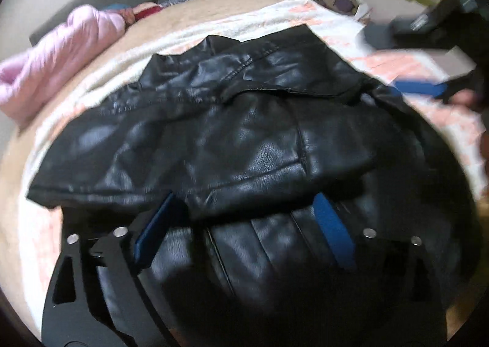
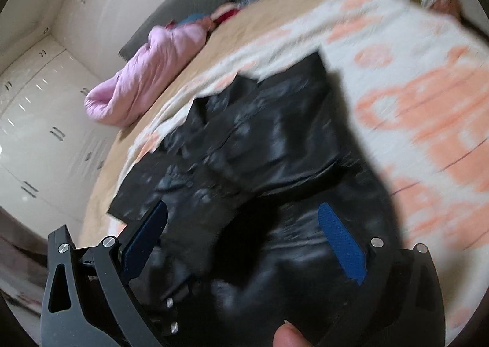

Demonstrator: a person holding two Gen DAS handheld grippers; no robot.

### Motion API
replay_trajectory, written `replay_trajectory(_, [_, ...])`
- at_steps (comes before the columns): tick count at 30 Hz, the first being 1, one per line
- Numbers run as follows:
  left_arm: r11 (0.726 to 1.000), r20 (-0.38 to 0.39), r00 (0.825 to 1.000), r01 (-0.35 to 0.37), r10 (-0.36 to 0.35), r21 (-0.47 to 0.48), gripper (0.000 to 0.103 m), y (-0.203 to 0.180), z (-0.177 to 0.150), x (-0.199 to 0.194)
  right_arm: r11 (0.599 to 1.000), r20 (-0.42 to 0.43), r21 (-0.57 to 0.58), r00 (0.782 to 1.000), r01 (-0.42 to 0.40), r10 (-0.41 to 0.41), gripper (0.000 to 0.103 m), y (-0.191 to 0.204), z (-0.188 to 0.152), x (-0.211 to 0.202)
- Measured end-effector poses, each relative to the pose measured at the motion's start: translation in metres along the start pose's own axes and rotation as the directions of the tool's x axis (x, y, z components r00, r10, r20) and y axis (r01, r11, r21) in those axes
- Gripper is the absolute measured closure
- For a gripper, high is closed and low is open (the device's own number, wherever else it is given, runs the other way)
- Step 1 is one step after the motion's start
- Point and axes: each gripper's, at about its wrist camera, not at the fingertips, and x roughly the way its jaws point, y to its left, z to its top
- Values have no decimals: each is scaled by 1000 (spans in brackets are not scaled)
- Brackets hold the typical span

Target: Fold large clothes

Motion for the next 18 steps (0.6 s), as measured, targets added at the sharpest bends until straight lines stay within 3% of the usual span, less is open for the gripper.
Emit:
replay_trajectory(3, [998, 22, 1000, 20, -19, -57, 15, 18, -6, -17, 999, -54, 44, 998, -32, 35, 17, 7, -3, 23])
replay_trajectory(9, [980, 91, 996, 9, 9, -201, 11, 71, -6, -49, 995, -80, 90, 996, 32, -25, 22, 19, -3, 58])
replay_trajectory(12, [962, 117, 991, -25, 59, -273, 10, 101, -7, -62, 995, -48, 26, 995, 94, -92, 45, 36, -4, 62])
replay_trajectory(13, [955, 123, 990, -36, 75, -295, 10, 111, -9, -65, 994, -21, -1, 994, 110, -110, 58, 43, -3, 59])
replay_trajectory(14, [949, 125, 988, -43, 86, -313, 10, 119, -8, -67, 994, -7, -21, 994, 108, -108, 63, 46, -2, 58])
replay_trajectory(16, [927, 125, 986, -58, 112, -370, 10, 141, -12, -72, 992, 27, -75, 995, 102, -101, 91, 57, 2, 56])
replay_trajectory(18, [910, 127, 984, -61, 123, -410, 10, 157, -13, -75, 980, 66, -163, 992, 116, -106, 93, 74, 10, 50])
